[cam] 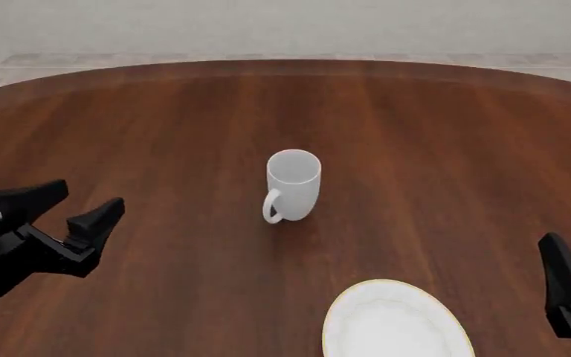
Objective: Put the white mug on the plate.
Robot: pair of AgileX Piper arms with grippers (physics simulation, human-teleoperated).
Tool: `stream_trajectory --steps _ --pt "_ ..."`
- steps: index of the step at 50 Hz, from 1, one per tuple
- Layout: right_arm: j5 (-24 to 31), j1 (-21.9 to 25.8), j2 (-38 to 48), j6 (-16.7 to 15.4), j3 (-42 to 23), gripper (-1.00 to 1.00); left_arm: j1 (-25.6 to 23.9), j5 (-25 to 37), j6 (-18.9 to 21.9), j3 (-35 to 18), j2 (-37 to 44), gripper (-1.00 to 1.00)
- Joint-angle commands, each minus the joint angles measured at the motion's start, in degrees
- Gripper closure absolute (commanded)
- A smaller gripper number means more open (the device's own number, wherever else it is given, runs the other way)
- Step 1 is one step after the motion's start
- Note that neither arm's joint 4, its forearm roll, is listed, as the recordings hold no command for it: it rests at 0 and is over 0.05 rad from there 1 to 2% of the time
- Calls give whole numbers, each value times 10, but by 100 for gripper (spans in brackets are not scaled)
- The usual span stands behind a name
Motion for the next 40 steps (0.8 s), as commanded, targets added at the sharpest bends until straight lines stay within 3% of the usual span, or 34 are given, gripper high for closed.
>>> stream_trajectory --steps 1,5,40 --pt "2 -1 -3 0 0 -100 -21 -12 9 -3 32 -100" --pt "4 1 -5 2 0 -100 -34 -10 -5 -15 58 -100" --pt "6 0 -8 4 -2 -100 -92 -36 -8 -58 180 -100"
